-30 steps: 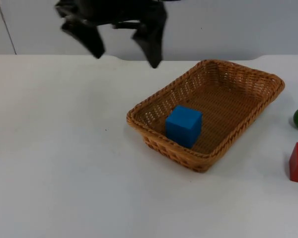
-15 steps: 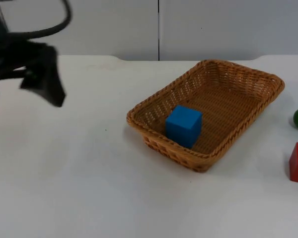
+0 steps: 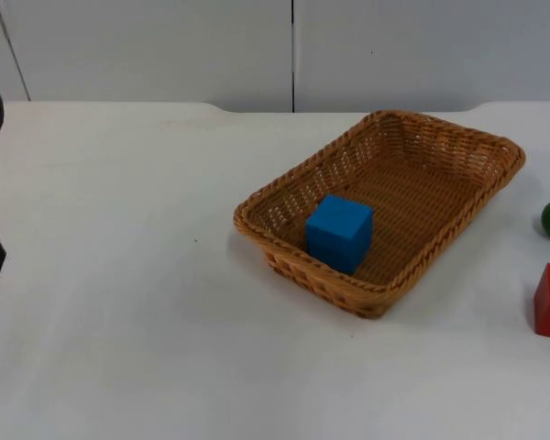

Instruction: Place all geometric objects except the red cube into the basket.

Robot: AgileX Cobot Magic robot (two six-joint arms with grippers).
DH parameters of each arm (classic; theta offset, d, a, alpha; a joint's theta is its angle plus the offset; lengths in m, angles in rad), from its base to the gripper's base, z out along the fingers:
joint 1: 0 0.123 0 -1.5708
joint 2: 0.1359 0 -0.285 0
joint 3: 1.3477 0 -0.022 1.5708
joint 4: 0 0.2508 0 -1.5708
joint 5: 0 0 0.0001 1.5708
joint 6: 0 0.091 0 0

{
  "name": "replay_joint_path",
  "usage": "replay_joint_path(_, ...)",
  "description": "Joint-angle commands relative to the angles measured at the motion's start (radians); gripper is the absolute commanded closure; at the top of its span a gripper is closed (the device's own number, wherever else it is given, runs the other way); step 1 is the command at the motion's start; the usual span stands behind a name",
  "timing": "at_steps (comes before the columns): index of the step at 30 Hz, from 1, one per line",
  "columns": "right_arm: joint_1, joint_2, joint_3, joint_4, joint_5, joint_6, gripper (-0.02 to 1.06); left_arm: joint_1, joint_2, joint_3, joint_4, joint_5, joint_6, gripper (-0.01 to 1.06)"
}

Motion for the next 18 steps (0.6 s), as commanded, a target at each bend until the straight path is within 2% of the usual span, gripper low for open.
replay_joint_path(1, -0.005, -0.003, -0.003, 0.003, 0.001, 0.001, -0.01, 0.003, -0.011, 0.006, 0.013, 0.01, 0.001, 0.0)
replay_joint_path(7, -0.005, -0.003, -0.003, 0.003, 0.003, -0.003, -0.01, 0.003, -0.011, 0.006, -0.003, 0.025, 0.044, 0.0)
replay_joint_path(12, -0.005, 0.01, -0.005, 0.003, 0.029, -0.049, -0.01, 0.003, -0.011, 0.006, -0.026, 0.033, 0.074, 0.0)
replay_joint_path(18, -0.005, 0.173, -0.072, 0.01, 0.084, -0.053, -0.01, 0.003, -0.011, 0.006, -0.026, 0.053, 0.074, 0.0)
